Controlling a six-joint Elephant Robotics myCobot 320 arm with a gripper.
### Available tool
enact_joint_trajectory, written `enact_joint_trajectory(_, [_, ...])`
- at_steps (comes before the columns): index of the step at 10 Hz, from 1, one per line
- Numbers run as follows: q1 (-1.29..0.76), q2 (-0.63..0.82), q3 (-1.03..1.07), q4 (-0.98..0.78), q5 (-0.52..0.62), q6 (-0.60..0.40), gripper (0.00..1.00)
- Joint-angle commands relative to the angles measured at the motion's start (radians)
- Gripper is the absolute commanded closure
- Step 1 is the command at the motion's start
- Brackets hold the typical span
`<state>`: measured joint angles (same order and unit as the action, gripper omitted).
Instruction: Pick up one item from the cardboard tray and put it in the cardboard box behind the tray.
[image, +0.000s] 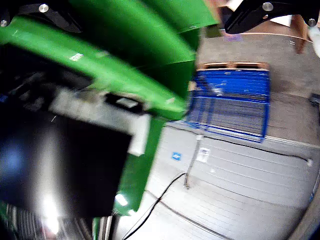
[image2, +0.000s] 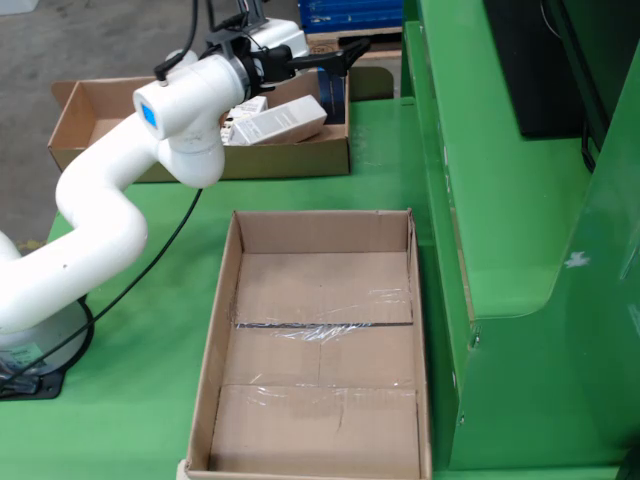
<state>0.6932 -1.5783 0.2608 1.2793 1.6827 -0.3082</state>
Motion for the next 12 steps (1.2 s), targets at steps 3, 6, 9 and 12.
enact_joint_trajectory(3, [-1.242, 0.174, 0.942, -0.037, 0.254, 0.526, 0.0])
enact_joint_trajectory(6, [-1.863, 0.425, 0.177, 0.565, 0.412, 1.042, 0.0])
enact_joint_trajectory(9, [-2.339, 0.614, -0.261, 0.212, 0.468, 1.164, 0.0])
enact_joint_trajectory(12, [-2.429, 0.655, -0.261, -0.152, 0.522, 1.071, 0.0])
